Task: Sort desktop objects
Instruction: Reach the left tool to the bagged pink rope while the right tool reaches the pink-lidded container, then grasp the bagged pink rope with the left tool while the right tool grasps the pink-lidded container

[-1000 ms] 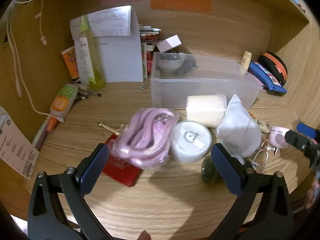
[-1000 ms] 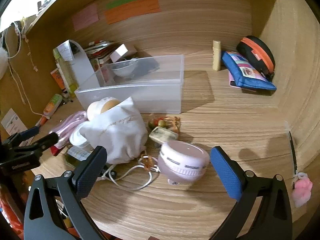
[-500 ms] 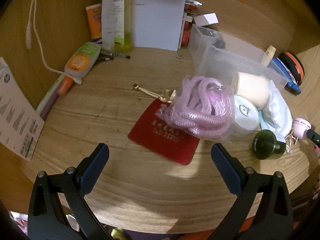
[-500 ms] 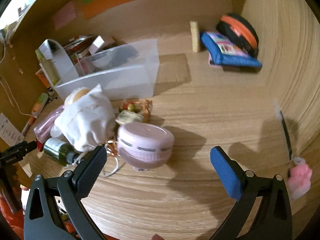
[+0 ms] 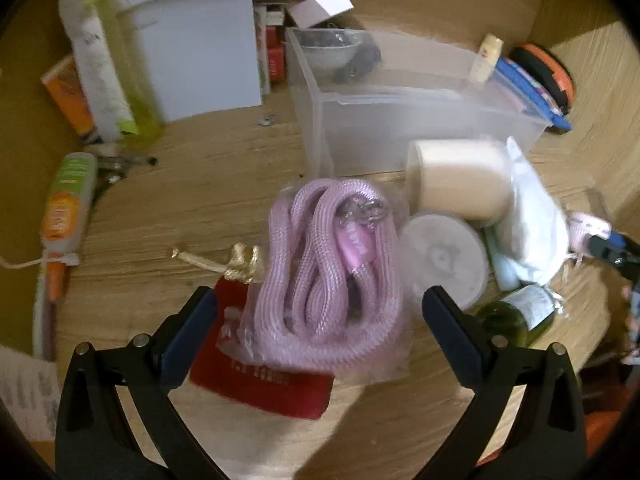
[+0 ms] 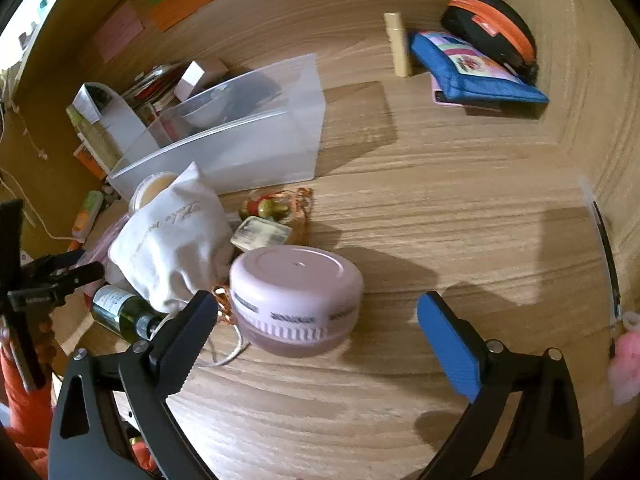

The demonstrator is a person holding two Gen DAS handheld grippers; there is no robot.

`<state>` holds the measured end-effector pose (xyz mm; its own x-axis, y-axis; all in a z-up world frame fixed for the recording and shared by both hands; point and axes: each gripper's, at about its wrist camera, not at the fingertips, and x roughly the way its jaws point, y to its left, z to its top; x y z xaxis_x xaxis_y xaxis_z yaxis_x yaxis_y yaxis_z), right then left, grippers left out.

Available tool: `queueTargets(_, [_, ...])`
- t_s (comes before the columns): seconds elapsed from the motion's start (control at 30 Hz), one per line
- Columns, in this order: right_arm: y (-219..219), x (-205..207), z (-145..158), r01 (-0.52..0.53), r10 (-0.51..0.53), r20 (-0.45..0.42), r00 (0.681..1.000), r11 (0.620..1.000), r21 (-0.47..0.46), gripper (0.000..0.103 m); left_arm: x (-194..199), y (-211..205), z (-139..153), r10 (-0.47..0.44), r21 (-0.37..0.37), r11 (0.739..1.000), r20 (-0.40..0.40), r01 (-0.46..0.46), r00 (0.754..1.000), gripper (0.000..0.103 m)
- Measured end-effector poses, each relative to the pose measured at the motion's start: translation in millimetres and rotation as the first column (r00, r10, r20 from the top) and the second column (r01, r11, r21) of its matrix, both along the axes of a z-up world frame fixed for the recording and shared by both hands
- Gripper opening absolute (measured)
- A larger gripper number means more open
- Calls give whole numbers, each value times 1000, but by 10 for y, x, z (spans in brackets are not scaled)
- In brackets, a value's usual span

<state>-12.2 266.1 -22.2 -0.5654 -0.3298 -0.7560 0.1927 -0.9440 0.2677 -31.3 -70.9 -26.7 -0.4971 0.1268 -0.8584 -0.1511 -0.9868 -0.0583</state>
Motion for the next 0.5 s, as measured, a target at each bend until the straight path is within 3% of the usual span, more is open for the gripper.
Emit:
queueTargets(0.17, [-63, -85, -18, -29, 29, 9, 1000, 999, -19, 99, -114, -158, -38, -9, 23, 1000, 71, 7, 997, 103])
queueTargets(0.37, [-19, -218, -110, -24, 26, 46, 999, 999, -46, 88, -214, -162, -153, -13, -37, 999, 108, 17, 994, 103])
queueTargets(0.5, [19, -244, -112, -18, 21, 54, 998, 998, -57, 87, -341, -114, -179, -20, -46, 999, 125, 26, 992, 103])
